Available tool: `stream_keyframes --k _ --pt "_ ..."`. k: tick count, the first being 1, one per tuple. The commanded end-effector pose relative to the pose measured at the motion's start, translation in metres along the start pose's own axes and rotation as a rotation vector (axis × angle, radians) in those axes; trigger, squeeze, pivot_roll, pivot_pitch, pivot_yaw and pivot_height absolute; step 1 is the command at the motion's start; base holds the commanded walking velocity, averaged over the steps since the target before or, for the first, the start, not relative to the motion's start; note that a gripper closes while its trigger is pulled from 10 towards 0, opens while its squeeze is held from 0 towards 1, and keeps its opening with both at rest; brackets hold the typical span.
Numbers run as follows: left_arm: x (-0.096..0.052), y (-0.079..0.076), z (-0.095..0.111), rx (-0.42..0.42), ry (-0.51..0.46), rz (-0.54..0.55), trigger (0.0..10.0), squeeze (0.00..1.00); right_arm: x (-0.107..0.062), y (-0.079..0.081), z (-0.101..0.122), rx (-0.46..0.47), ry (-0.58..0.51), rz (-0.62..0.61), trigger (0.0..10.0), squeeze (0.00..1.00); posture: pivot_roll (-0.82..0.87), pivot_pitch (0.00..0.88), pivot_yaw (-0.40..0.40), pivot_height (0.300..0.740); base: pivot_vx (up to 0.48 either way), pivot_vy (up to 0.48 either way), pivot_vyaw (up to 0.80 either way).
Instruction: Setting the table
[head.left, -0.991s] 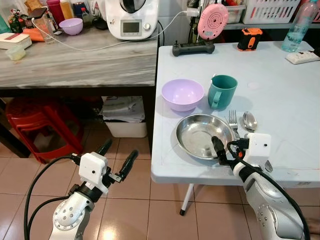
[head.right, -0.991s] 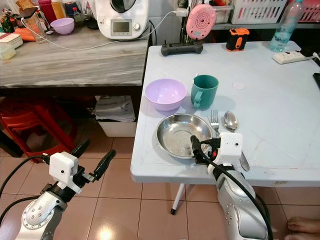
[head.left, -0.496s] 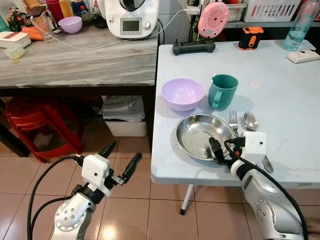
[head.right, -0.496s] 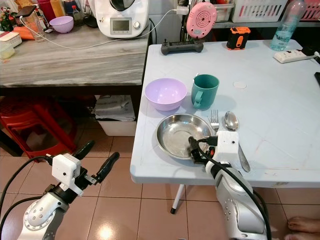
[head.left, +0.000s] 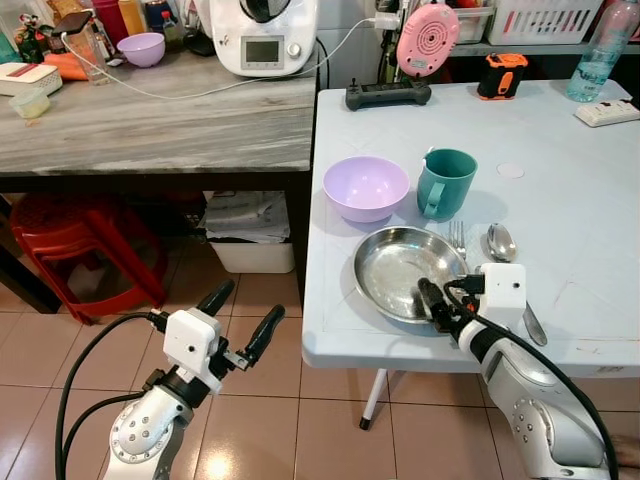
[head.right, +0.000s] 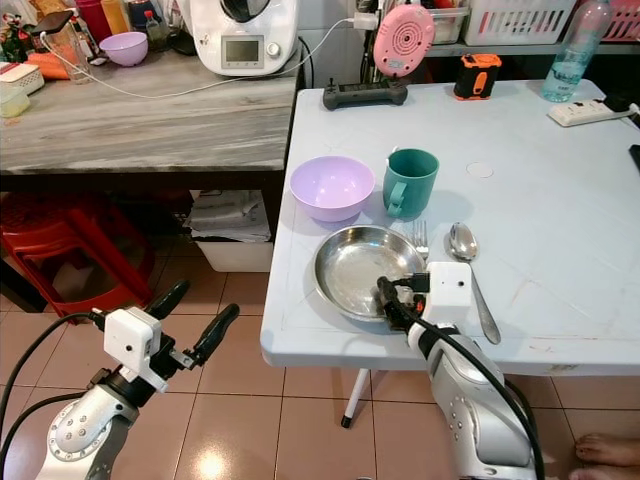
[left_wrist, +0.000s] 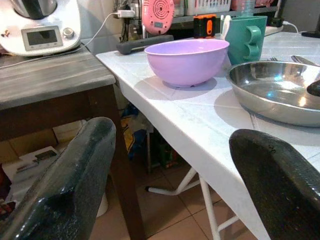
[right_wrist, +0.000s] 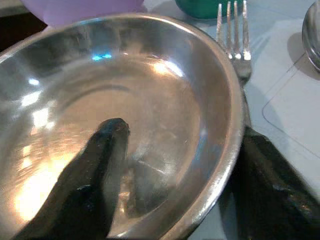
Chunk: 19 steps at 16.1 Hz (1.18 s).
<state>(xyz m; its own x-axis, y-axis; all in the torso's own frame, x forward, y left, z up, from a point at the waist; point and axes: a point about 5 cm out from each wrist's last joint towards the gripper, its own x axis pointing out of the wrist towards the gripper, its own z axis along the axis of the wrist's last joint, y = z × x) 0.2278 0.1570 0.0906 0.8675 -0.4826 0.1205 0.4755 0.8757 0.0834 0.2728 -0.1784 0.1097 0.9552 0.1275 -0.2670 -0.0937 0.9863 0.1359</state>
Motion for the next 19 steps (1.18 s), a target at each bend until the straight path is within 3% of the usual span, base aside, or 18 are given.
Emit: stream_keyframes --k 1,2,3,19 --pt "0.0 0.001 -0.002 -0.001 0.004 -0.004 10.0 0.0 -0.002 -0.001 -0.005 -0.008 0.032 -0.007 0.5 0.0 -0.08 0.081 0.053 0.74 0.0 0.0 0.0" --pt "0.0 0.001 -0.002 -0.001 0.003 -0.002 10.0 0.0 -0.002 -0.001 -0.005 -0.008 0.032 -0.008 0.8 0.0 -0.08 0.081 0.053 0.74 0.0 0.0 0.0" --pt "0.0 0.001 -0.001 0.005 0.002 0.004 10.0 0.0 -0.002 -0.001 -0.004 -0.01 0.031 -0.006 10.0 0.0 -0.08 0.081 0.053 0.74 0.0 0.0 0.0" --pt "0.004 0.001 -0.001 0.016 0.006 0.008 10.0 0.0 0.004 0.004 0.008 0.003 0.003 0.012 10.0 0.0 -0.09 0.09 0.059 0.74 0.0 0.0 0.0"
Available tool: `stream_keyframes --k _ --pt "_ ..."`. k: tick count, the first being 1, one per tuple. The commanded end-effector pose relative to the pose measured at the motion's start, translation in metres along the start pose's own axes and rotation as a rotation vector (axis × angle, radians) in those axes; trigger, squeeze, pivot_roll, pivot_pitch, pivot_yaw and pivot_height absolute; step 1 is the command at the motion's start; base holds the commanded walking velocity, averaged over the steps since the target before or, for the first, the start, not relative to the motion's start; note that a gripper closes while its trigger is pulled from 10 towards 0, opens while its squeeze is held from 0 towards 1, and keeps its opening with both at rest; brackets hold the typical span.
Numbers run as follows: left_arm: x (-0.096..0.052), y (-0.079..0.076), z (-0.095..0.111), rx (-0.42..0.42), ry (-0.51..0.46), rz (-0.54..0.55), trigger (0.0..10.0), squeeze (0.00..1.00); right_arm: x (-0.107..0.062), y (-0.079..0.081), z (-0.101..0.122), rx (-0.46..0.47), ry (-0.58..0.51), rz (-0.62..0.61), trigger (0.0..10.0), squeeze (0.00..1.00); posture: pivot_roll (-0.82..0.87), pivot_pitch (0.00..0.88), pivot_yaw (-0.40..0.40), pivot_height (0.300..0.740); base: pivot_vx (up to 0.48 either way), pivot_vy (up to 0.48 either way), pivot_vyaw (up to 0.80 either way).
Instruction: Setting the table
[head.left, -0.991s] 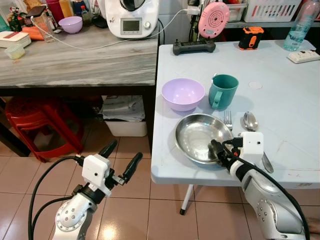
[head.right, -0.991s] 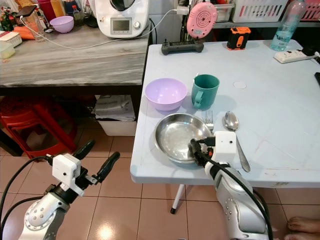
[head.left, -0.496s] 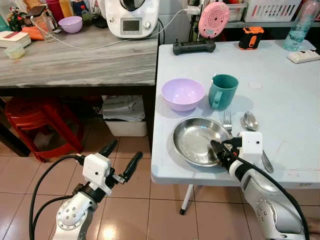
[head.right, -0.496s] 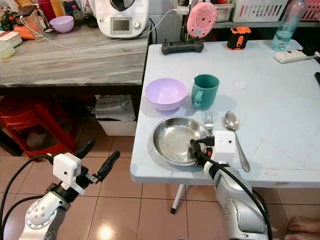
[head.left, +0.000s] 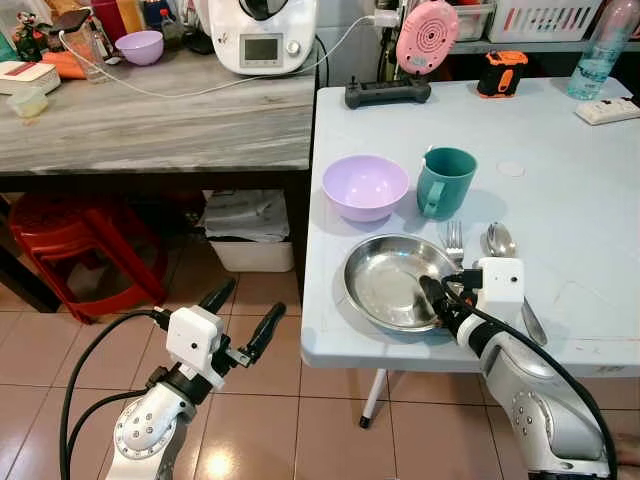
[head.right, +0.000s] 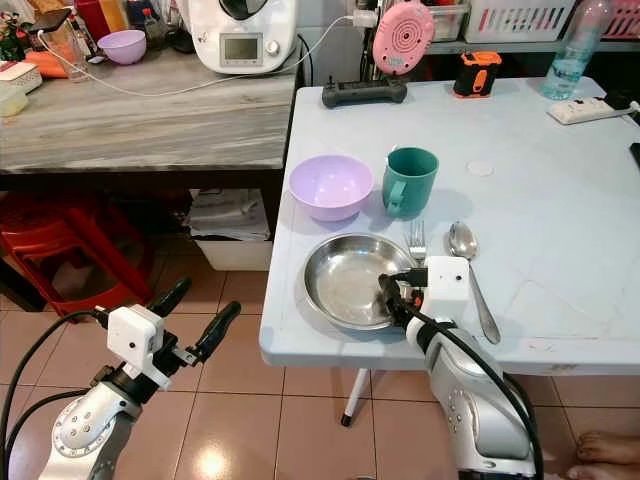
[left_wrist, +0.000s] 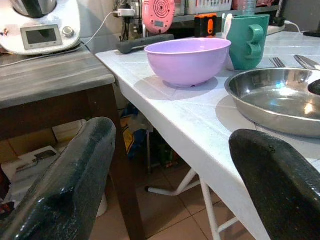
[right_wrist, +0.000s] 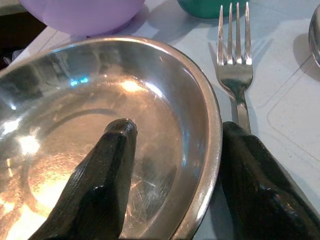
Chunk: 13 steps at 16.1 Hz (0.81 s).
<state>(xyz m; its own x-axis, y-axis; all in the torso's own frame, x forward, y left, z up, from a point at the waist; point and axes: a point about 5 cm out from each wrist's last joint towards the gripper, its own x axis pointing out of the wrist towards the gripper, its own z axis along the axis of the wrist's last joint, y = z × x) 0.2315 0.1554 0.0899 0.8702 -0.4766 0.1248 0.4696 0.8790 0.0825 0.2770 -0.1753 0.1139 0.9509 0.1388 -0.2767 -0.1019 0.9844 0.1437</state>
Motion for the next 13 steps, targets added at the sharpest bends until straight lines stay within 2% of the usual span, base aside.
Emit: stream_keyframes --k 1,5,6,7,13 --pt "0.0 0.0 0.0 0.016 0.011 0.0 10.0 0.0 0.002 0.001 0.001 -0.002 -0.001 0.004 10.0 0.0 -0.09 0.09 0.059 0.74 0.0 0.0 0.0" --pt "0.001 0.0 0.002 0.019 0.005 -0.017 10.0 0.0 0.012 0.011 -0.005 0.004 0.025 0.053 10.0 0.0 -0.08 0.093 0.06 0.74 0.0 0.0 0.0" --pt "0.001 -0.001 0.002 0.019 0.003 -0.02 10.0 0.0 0.013 0.013 -0.005 0.006 0.026 0.063 3.9 0.0 -0.08 0.093 0.059 0.74 0.0 0.0 0.0" --pt "0.001 -0.001 0.003 0.018 0.002 -0.022 10.0 0.0 0.014 0.015 -0.006 0.008 0.029 0.07 0.0 0.0 -0.08 0.093 0.059 0.74 0.0 0.0 0.0" --pt "0.0 -0.002 0.003 0.017 0.001 -0.026 10.0 0.0 0.014 0.015 -0.011 0.014 0.043 0.072 0.0 0.0 -0.08 0.097 0.058 0.74 0.0 0.0 0.0"
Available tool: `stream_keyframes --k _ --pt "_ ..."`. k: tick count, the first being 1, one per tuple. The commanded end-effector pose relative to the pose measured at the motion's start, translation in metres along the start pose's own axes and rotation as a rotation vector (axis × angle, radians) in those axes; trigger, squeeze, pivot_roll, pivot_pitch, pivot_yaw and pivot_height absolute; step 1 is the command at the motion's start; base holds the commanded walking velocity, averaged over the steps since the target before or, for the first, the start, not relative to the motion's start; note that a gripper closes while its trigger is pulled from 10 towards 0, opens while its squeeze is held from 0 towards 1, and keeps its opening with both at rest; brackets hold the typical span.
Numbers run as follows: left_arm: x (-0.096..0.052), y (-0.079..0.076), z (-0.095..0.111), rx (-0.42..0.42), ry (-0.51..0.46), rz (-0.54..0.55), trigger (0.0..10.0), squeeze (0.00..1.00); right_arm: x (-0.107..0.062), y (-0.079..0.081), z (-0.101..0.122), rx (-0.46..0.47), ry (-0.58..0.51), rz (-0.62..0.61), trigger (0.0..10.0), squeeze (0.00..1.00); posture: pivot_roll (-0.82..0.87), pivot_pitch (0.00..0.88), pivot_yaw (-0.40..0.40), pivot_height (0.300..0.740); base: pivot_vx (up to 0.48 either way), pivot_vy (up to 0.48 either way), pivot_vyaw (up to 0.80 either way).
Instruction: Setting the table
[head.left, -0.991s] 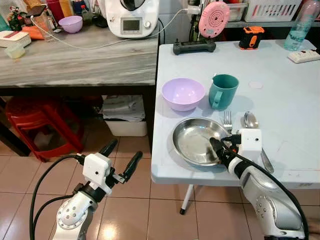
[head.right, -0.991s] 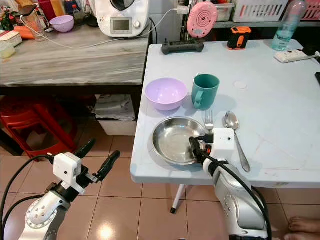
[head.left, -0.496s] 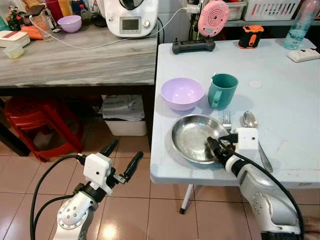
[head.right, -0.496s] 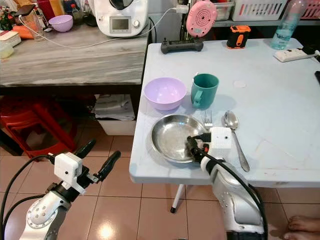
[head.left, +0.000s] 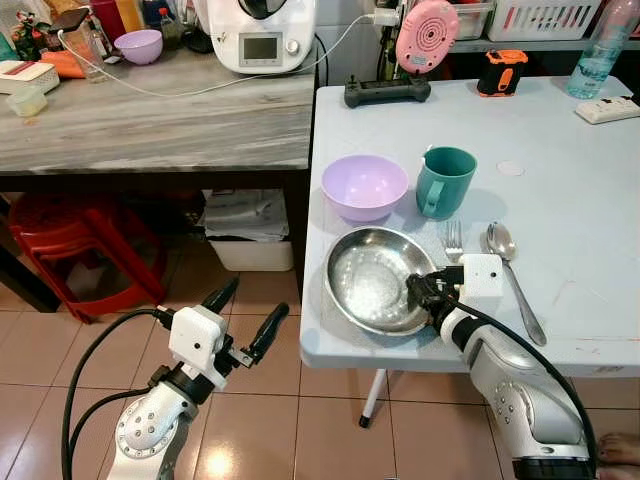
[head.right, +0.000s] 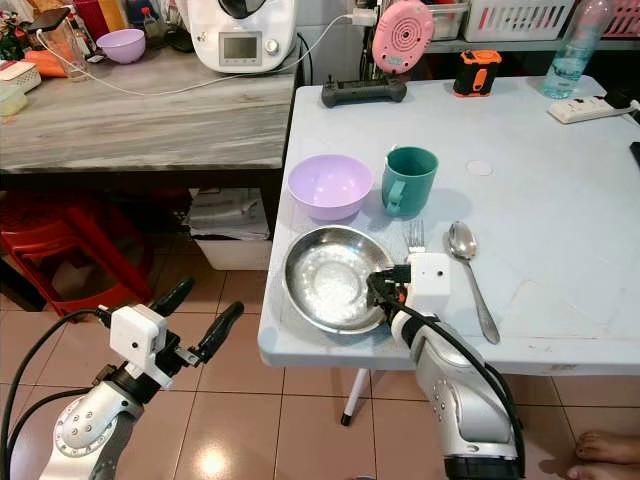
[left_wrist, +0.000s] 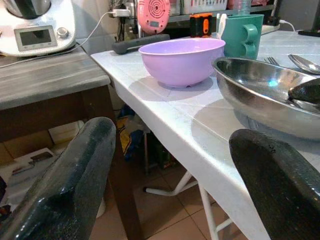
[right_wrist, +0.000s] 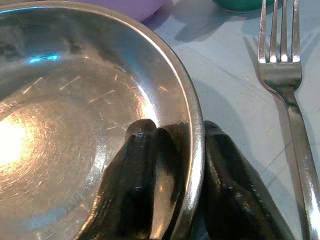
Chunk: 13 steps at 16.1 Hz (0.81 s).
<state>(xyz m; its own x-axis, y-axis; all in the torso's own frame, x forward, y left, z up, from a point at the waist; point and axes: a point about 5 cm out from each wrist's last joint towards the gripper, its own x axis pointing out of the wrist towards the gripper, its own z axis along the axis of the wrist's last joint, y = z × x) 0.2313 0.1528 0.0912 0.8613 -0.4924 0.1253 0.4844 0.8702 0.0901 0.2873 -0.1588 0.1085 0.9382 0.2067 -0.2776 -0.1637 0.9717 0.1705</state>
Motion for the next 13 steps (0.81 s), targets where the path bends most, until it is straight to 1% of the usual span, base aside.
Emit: stream_keyframes --k 1,5,6,7,8,9,11,13 --pt "-0.001 0.0 0.002 0.012 0.002 -0.013 10.0 0.0 0.001 0.0 -0.007 0.023 0.031 -0.001 0.0 0.0 -0.08 0.097 0.058 0.74 0.0 0.0 0.0" --pt "0.0 -0.003 0.006 0.008 -0.036 -0.052 10.0 0.0 0.0 0.001 -0.011 0.124 0.05 -0.028 0.0 0.0 -0.08 0.098 0.058 0.74 0.0 0.0 0.0" --pt "0.0 -0.003 0.007 0.008 -0.041 -0.054 10.0 0.0 0.0 0.001 -0.011 0.131 0.051 -0.031 0.0 0.0 -0.08 0.098 0.058 0.74 0.0 0.0 0.0" --pt "0.0 -0.004 0.01 0.008 -0.05 -0.065 10.0 0.0 0.001 0.0 -0.012 0.151 0.054 -0.044 0.0 0.0 -0.08 0.098 0.058 0.74 0.0 0.0 0.0" --pt "0.001 -0.005 0.012 -0.01 -0.06 -0.093 10.0 0.0 0.002 -0.004 -0.011 0.173 0.053 -0.075 0.0 0.0 -0.07 0.093 0.055 0.74 0.0 0.0 0.0" --pt "0.002 -0.007 0.014 -0.025 -0.061 -0.124 10.0 0.0 0.003 -0.007 -0.01 0.185 0.052 -0.09 0.3 0.0 -0.07 0.091 0.054 0.74 0.0 0.0 0.0" --pt "0.002 -0.009 0.016 -0.027 -0.065 -0.157 10.0 0.0 0.003 -0.009 -0.008 0.192 0.049 -0.102 0.0 0.0 -0.07 0.089 0.051 0.74 0.0 0.0 0.0" --pt "0.0 -0.009 0.015 -0.029 -0.05 -0.191 10.0 0.0 0.004 -0.011 -0.006 0.205 0.046 -0.114 0.0 0.0 -0.08 0.089 0.05 0.74 0.0 0.0 0.0"
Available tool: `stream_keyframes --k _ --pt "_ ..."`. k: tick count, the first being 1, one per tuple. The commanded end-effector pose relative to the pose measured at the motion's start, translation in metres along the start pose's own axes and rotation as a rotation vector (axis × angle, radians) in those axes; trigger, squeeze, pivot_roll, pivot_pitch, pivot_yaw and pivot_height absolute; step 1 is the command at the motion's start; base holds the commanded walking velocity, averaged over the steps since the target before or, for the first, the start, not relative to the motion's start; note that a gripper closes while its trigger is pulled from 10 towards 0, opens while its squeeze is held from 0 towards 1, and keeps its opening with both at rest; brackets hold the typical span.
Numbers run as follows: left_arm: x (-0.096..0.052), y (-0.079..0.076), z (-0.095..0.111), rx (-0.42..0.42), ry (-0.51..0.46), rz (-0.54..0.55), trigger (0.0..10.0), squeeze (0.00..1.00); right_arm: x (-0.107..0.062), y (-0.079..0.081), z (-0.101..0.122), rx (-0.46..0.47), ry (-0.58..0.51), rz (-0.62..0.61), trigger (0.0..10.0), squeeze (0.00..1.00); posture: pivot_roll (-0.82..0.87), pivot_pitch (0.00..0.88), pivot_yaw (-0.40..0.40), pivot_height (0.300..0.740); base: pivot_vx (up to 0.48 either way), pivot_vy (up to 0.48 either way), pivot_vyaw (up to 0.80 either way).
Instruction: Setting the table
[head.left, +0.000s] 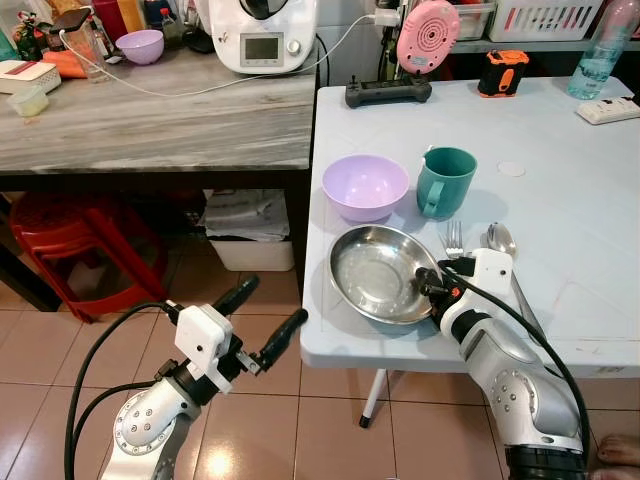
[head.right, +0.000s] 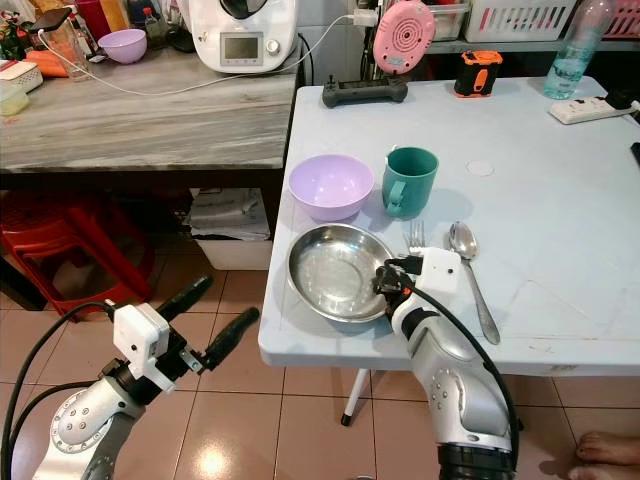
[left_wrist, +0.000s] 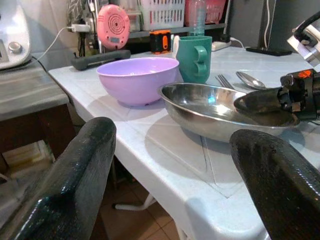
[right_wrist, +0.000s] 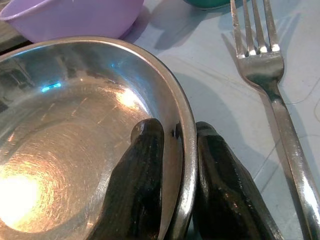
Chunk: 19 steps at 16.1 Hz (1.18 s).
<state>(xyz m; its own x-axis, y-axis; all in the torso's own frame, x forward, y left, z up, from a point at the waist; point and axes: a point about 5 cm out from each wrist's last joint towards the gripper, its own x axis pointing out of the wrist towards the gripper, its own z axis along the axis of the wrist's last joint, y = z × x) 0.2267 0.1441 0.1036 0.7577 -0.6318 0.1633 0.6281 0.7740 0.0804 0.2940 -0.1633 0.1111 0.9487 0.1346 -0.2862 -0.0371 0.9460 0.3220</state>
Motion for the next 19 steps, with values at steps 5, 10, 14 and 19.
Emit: stream_keyframes --k 5,10,14,19 --pt "-0.002 0.015 -0.008 -0.009 0.047 0.155 10.0 0.0 -0.003 -0.006 -0.009 0.069 0.04 -0.053 0.0 0.0 -0.09 0.094 0.055 0.74 0.0 0.0 0.0" --pt "0.01 0.051 -0.016 -0.062 0.088 0.451 10.0 0.0 -0.009 0.003 0.007 0.1 -0.085 -0.02 3.2 0.0 -0.11 0.087 0.053 0.74 0.0 0.0 0.0" --pt "0.019 0.064 -0.017 -0.085 0.089 0.522 10.0 0.0 -0.018 0.011 0.017 0.054 -0.2 0.0 10.0 0.0 -0.12 0.078 0.061 0.74 0.0 0.0 0.0" --pt "0.029 0.059 -0.018 -0.103 0.075 0.489 10.0 0.0 -0.021 0.015 0.015 0.025 -0.221 -0.006 10.0 0.0 -0.13 0.079 0.069 0.74 0.0 0.049 -0.41"
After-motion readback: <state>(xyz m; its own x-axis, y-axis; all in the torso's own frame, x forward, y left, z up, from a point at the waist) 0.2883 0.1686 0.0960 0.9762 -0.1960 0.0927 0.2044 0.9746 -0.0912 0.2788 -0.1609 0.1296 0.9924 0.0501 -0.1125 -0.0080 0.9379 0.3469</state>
